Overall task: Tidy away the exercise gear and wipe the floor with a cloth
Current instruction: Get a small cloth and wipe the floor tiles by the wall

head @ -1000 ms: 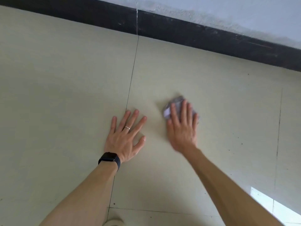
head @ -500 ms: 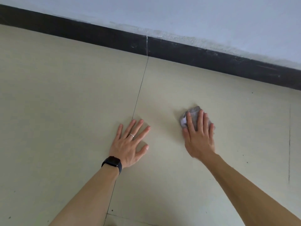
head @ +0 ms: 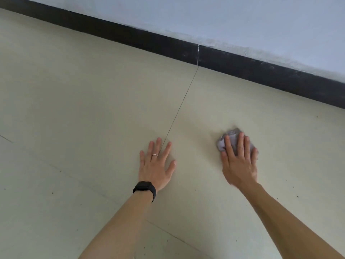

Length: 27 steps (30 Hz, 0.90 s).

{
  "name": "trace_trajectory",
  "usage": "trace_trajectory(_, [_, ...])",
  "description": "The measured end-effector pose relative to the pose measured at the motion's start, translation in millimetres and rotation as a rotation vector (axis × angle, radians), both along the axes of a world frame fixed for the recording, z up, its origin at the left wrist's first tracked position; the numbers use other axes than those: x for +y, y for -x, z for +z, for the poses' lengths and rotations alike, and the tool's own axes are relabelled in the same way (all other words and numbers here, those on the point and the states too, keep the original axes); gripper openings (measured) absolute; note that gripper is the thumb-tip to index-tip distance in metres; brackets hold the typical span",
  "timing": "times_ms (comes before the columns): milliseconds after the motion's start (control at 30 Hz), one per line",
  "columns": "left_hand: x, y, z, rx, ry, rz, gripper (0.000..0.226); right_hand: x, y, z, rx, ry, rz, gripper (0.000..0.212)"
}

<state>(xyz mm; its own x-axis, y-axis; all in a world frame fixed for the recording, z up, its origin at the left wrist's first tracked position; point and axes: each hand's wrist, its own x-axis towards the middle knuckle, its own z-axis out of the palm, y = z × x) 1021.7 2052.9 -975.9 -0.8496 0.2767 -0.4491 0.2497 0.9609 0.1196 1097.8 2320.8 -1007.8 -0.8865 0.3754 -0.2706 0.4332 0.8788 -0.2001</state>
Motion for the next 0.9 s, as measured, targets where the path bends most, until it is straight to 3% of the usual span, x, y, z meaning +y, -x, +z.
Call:
trace_trajectory(67, [-4, -11, -9, -0.033, 0.013, 0.074, 0.065, -36, -29, 1, 0.025, 0.006, 0.111, 0.059])
trace_trajectory(200, [-2, -16, -13, -0.045, -0.066, 0.098, 0.062, -137, -140, -1, 0.101, 0.059, 0.666, 0.058])
trace_trajectory(333, [-31, -22, -13, -0.021, -0.097, 0.089, 0.061, -129, -141, -5, 0.119, 0.105, 0.963, 0.054])
trace_trajectory(400, [-48, -31, -14, -0.024, -0.074, 0.11, 0.062, -103, -107, -5, 0.099, 0.058, 0.878, 0.053])
trace_trajectory(533, [-62, -33, -12, -0.058, -0.065, 0.071, 0.063, -69, -40, -3, 0.056, 0.005, 0.31, 0.056])
trace_trajectory(600, [-61, -32, -12, -0.072, -0.054, 0.059, 0.063, -85, -39, -1, 0.035, 0.018, 0.189, 0.057])
trace_trajectory(667, [-59, -32, -9, -0.077, -0.051, 0.064, 0.061, -115, -66, 1, 0.068, 0.037, 0.346, 0.057])
trace_trajectory(733, [-60, -29, -3, -0.098, -0.052, 0.048, 0.057, -136, -100, 1, 0.087, 0.073, 0.759, 0.055])
trace_trajectory(800, [-64, -23, 4, -0.102, -0.038, 0.002, 0.057, -133, -106, -1, 0.105, 0.101, 0.999, 0.054])
trace_trajectory(867, [-73, -16, 10, -0.066, -0.01, -0.014, 0.059, -120, -79, -4, 0.143, 0.062, 1.026, 0.052])
trace_trajectory(900, [-79, -12, 11, -0.052, -0.003, 0.012, 0.06, -115, -62, -5, 0.144, 0.033, 0.935, 0.052])
